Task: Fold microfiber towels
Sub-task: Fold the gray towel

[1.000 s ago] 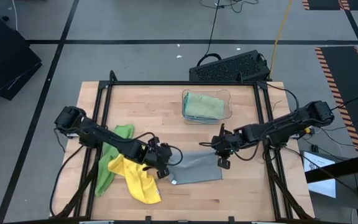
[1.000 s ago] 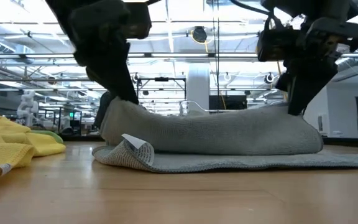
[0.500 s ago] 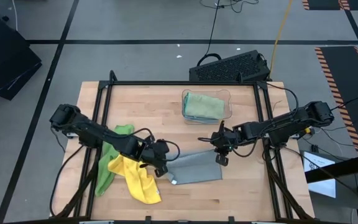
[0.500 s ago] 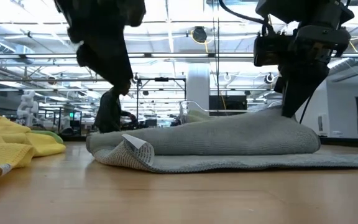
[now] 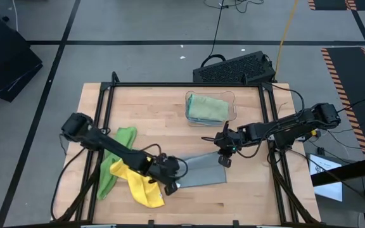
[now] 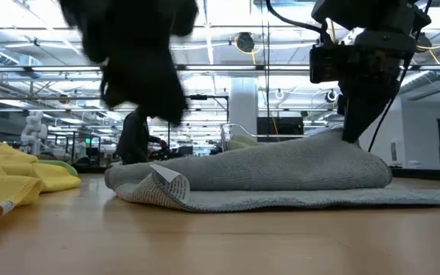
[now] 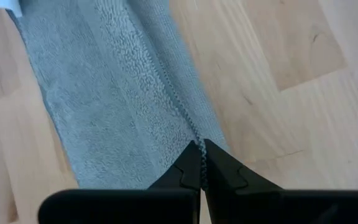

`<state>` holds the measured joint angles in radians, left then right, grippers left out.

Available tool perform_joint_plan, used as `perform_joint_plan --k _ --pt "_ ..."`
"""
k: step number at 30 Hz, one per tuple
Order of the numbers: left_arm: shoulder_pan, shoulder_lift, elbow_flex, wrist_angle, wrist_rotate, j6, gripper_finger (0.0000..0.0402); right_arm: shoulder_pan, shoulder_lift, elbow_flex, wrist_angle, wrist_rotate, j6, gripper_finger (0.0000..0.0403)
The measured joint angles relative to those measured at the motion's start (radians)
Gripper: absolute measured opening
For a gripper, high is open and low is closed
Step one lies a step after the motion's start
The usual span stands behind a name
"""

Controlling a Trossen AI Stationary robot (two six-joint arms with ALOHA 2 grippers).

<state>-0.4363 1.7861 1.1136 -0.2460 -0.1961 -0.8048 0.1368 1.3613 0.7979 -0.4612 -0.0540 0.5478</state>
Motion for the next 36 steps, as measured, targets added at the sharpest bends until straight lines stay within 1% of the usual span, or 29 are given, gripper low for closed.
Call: perform_joint_plan --k 2,4,6,7,10,12,16,18,21,23,27,28,31,34,36 --pt "0.007 0.051 -0.001 0.038 0.047 -0.027 0.0119 0.0 0.0 0.0 0.003 0.0 0.011 0.0" --pt "0.008 0.079 -0.001 0.069 0.07 -0.042 0.0105 0.0 0.0 0.0 0.007 0.0 0.02 0.0" --pt "0.002 0.104 0.003 0.139 0.088 -0.043 0.0091 0.0 0.0 0.0 0.008 0.0 0.02 0.0" --pt "-0.001 0.108 0.003 0.14 0.091 -0.044 0.0084 0.0 0.0 0.0 0.009 0.0 0.02 0.0" --pt "-0.011 0.114 0.001 0.123 0.091 -0.072 0.0061 0.0 0.0 0.0 0.009 0.0 0.02 0.0" --pt "-0.02 0.113 0.002 0.07 0.094 -0.092 0.0045 0.0 0.0 0.0 0.015 0.0 0.02 0.0" --pt "-0.048 0.111 0.001 0.012 0.128 -0.097 0.0018 -0.002 0.0 0.0 0.018 0.002 0.019 0.0" --pt "-0.058 0.111 0.001 -0.005 0.164 -0.097 0.0006 -0.007 0.0 0.0 0.016 0.001 0.02 0.0" --pt "-0.068 0.093 0.0 0.006 0.209 -0.114 0.0005 -0.013 0.0 0.0 0.016 0.001 0.03 0.0" --pt "-0.072 0.085 0.004 0.027 0.226 -0.146 0.0014 -0.013 0.0 0.0 0.016 0.001 0.031 0.0" --pt "-0.071 0.077 0.006 0.014 0.249 -0.186 0.003 -0.013 0.0 0.0 0.018 0.0 0.031 0.0" --pt "-0.066 0.067 0.008 0.01 0.246 -0.193 0.0031 -0.013 0.0 0.0 0.017 0.001 0.032 0.0" --pt "-0.043 0.028 0.011 0.016 0.188 -0.203 0.0028 -0.013 0.0 0.0 0.018 0.0 0.035 0.0" --pt "-0.02 -0.023 0.008 -0.028 0.079 -0.188 0.0019 -0.01 0.0 0.0 0.022 -0.002 0.04 0.0" --pt "-0.01 -0.037 0.012 -0.016 0.0 -0.154 0.0011 -0.01 0.0 0.0 0.024 -0.002 0.041 0.0"
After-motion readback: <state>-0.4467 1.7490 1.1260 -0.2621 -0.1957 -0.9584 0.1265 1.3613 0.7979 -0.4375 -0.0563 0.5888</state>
